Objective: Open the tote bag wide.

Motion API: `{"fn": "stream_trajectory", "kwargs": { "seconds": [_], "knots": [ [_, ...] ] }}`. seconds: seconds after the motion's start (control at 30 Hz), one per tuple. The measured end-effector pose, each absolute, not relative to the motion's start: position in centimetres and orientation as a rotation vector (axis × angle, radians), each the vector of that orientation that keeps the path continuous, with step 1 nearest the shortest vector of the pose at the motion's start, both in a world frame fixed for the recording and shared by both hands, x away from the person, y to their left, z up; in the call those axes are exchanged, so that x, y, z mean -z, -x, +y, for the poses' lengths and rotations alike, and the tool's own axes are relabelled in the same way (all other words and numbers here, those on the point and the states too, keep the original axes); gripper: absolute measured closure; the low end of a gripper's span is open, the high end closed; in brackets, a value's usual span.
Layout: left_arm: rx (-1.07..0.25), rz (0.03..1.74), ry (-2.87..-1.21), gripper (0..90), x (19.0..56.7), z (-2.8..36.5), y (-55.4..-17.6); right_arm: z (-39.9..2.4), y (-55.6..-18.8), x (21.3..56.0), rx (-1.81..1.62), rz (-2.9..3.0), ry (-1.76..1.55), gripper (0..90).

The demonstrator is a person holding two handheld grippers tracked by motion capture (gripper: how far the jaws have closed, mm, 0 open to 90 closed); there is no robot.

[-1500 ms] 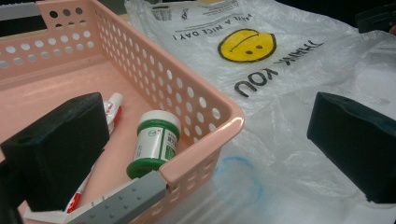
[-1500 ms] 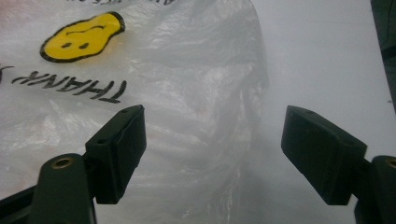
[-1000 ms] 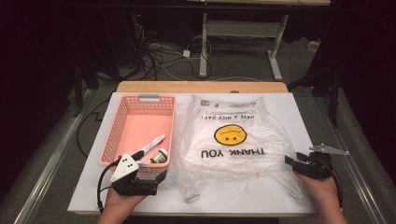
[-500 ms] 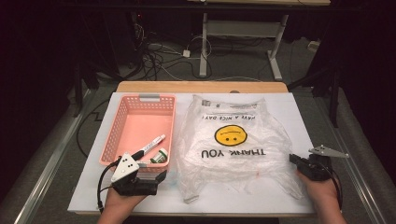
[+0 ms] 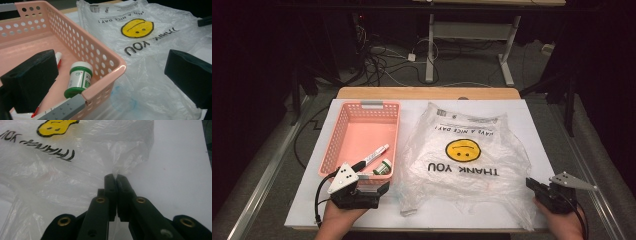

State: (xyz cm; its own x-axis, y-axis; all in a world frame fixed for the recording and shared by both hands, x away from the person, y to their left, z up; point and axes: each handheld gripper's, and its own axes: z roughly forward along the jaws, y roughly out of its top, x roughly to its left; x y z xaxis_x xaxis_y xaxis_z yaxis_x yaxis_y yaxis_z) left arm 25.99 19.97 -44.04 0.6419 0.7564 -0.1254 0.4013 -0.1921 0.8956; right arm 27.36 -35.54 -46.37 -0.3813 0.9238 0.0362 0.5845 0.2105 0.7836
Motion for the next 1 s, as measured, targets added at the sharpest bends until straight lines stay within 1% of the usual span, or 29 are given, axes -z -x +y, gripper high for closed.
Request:
{"fn": "stream_trajectory", "kwargs": {
  "seconds": [0.03, 0.1, 0.17, 0.23, 0.27, 0.3, 0.33, 0.37, 0.4, 0.43, 0.57, 0.6, 0.63, 0.67, 0.7, 0.73, 0.8, 0.83, 0.87, 0.9, 0.97, 1.0],
  "knots": [
    [-0.422, 0.931, -1.811, 0.0, 44.0, 20.0, -26.0, -35.5, -26.2, 46.3, -1.030, 2.060, -1.383, 89.7],
    [-0.418, 0.942, -1.806, 0.0, 44.0, 20.0, -25.9, -35.5, -25.3, 46.4, -1.039, 2.078, -1.378, 88.5],
    [-0.422, 0.944, -1.807, 0.0, 43.9, 19.9, -25.8, -35.4, -24.5, 46.6, -1.055, 2.107, -1.386, 83.6],
    [-0.426, 0.952, -1.815, 0.0, 43.9, 19.9, -25.8, -35.4, -23.9, 46.6, -1.059, 2.118, -1.380, 74.6],
    [-0.427, 0.957, -1.818, 0.0, 43.9, 19.9, -25.7, -35.4, -23.9, 46.6, -1.059, 2.118, -1.380, 74.6],
    [-0.424, 0.959, -1.824, 0.0, 43.9, 19.9, -25.7, -35.5, -23.7, 46.4, -1.075, 2.115, -1.372, 70.2],
    [-0.413, 0.952, -1.830, 1.0, 43.9, 19.9, -25.7, -35.7, -23.7, 45.8, -1.102, 2.082, -1.362, 61.6],
    [-0.413, 0.952, -1.830, 1.0, 43.9, 19.9, -25.7, -35.7, -23.7, 45.8, -1.102, 2.082, -1.362, 61.6],
    [-0.413, 0.948, -1.826, 1.0, 43.9, 19.9, -25.6, -35.9, -23.8, 45.5, -1.123, 2.065, -1.358, 58.7],
    [-0.410, 0.946, -1.832, 1.0, 43.8, 19.9, -25.6, -36.1, -24.4, 45.0, -1.152, 2.040, -1.356, 53.4],
    [-0.406, 0.947, -1.842, 0.8, 43.8, 19.7, -25.5, -36.5, -26.8, 44.3, -1.166, 2.010, -1.348, 46.0],
    [-0.402, 0.950, -1.847, 0.8, 43.8, 19.6, -25.6, -36.5, -26.8, 44.3, -1.166, 2.010, -1.348, 46.0],
    [-0.399, 0.952, -1.852, 0.6, 43.8, 19.5, -25.6, -36.8, -28.6, 44.1, -1.156, 2.011, -1.347, 43.1],
    [-0.396, 0.951, -1.857, 0.6, 43.8, 19.4, -25.6, -36.8, -29.5, 44.1, -1.160, 2.009, -1.350, 42.4],
    [-0.389, 0.947, -1.860, 0.6, 43.8, 19.4, -25.6, -36.8, -29.5, 44.1, -1.160, 2.009, -1.350, 42.4],
    [-0.384, 0.946, -1.860, 0.8, 43.7, 19.4, -25.5, -36.8, -31.5, 44.1, -1.167, 2.005, -1.345, 41.2],
    [-0.388, 0.945, -1.852, 0.8, 43.6, 19.5, -25.4, -36.8, -32.2, 44.1, -1.155, 2.006, -1.348, 40.5],
    [-0.402, 0.945, -1.843, 0.0, 43.5, 19.5, -25.4, -36.7, -34.2, 44.3, -1.137, 2.009, -1.374, 37.0],
    [-0.409, 0.949, -1.841, 0.0, 43.5, 19.5, -25.4, -36.6, -34.8, 44.4, -1.123, 2.013, -1.379, 34.6],
    [-0.414, 0.951, -1.840, 0.0, 43.5, 19.6, -25.4, -36.6, -34.8, 44.4, -1.123, 2.013, -1.379, 34.6],
    [-0.424, 0.958, -1.836, 0.0, 43.5, 19.7, -25.4, -36.6, -36.8, 44.7, -1.110, 2.019, -1.402, 29.2],
    [-0.433, 0.962, -1.835, 0.0, 43.5, 19.7, -25.4, -36.4, -38.2, 45.0, -1.089, 2.042, -1.420, 23.1]
  ]
}}
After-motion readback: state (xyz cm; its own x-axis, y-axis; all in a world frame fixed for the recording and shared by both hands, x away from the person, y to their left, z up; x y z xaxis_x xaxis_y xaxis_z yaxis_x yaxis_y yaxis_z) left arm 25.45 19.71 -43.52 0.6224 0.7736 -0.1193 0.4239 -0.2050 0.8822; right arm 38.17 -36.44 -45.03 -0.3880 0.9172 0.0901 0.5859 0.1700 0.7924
